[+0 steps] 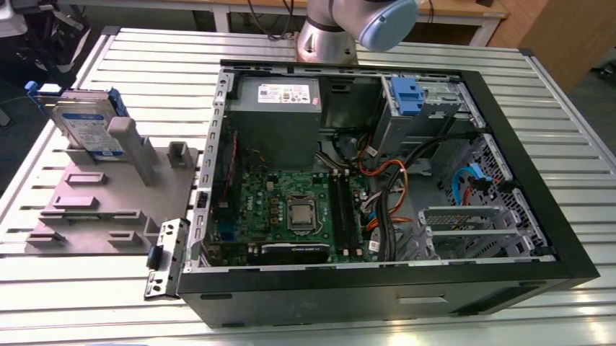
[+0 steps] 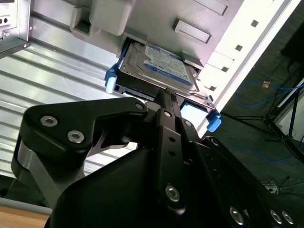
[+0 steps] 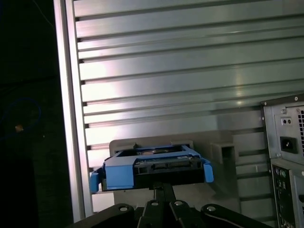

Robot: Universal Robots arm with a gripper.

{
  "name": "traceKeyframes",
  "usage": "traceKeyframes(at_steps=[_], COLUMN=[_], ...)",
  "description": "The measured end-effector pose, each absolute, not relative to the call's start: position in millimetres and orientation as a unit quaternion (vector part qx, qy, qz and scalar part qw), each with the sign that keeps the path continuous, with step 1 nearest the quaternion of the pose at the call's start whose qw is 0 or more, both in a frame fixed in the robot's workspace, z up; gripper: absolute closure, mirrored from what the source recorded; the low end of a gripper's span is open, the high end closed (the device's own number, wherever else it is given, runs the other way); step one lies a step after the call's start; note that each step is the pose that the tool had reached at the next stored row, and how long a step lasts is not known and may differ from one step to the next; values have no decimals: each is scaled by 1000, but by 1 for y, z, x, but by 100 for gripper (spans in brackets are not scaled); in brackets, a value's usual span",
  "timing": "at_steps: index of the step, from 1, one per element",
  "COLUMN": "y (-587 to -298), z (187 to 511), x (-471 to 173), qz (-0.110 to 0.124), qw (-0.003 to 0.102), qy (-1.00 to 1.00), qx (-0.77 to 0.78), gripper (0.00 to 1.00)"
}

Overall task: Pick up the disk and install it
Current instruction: 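Reach for the disk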

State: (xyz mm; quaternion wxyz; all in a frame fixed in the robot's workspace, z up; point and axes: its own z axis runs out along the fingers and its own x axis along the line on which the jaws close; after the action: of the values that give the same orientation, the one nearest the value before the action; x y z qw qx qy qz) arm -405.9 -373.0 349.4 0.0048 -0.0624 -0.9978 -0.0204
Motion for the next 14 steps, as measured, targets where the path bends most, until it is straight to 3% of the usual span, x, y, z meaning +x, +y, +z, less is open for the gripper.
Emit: traceKeyframes(at_steps=[14], y=[-370], z=[343], x=[-411], qz=[-20], qw=[5], qy=[-998], qx=[-53], gripper=[89])
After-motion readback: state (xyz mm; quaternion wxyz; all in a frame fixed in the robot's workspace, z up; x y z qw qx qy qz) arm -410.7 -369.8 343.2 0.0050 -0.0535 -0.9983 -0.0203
